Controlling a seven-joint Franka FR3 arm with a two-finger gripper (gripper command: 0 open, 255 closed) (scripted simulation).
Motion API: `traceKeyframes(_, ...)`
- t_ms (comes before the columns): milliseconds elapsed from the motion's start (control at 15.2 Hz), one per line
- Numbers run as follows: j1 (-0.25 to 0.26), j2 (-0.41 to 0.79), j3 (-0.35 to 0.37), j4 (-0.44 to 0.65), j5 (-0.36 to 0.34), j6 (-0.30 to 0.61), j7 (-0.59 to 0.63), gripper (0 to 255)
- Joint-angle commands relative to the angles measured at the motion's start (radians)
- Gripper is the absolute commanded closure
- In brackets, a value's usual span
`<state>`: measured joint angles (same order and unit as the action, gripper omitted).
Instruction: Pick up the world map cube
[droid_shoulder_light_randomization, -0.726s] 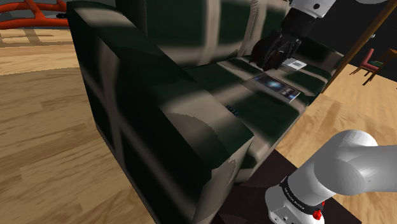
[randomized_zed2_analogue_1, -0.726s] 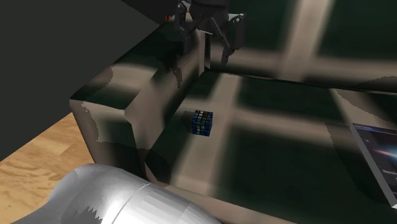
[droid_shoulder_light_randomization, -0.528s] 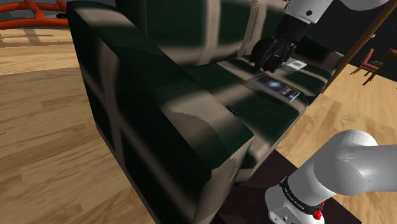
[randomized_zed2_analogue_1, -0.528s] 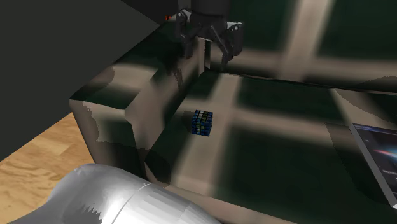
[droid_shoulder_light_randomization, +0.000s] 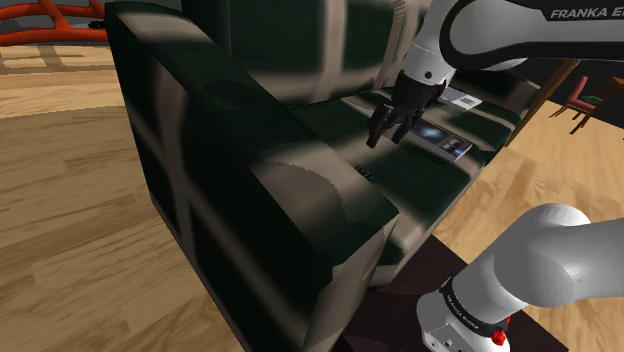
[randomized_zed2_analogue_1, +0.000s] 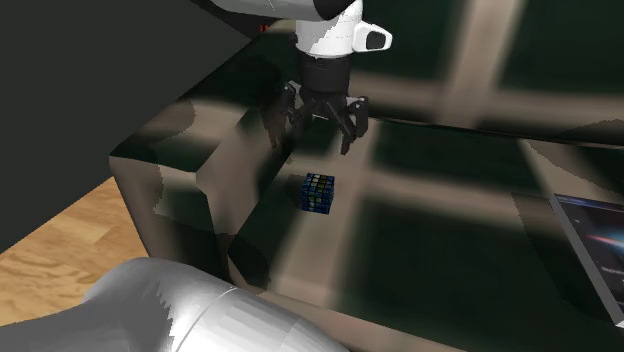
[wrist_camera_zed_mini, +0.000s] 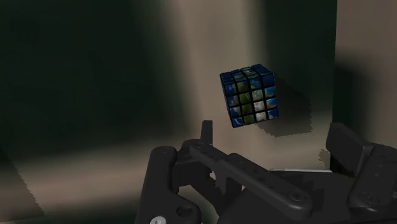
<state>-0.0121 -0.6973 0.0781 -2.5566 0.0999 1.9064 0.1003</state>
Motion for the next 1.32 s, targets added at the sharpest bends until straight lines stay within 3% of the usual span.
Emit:
traceKeyframes(0, 0.004, 0.039, 0.021, -0.036, -0.002, 0.067, 0.011, 0)
traceKeyframes(330, 0.002, 0.177, 0.062, -0.097, -0.020, 0.239, 0.031, 0)
traceKeyframes(990, 0.001, 0.249, 0.073, -0.160, -0.019, 0.373, 0.034, 0)
traceKeyframes(1056, 0.001, 0.248, 0.073, -0.163, -0.019, 0.373, 0.034, 255)
traceKeyframes(1254, 0.001, 0.247, 0.072, -0.163, -0.019, 0.373, 0.033, 255)
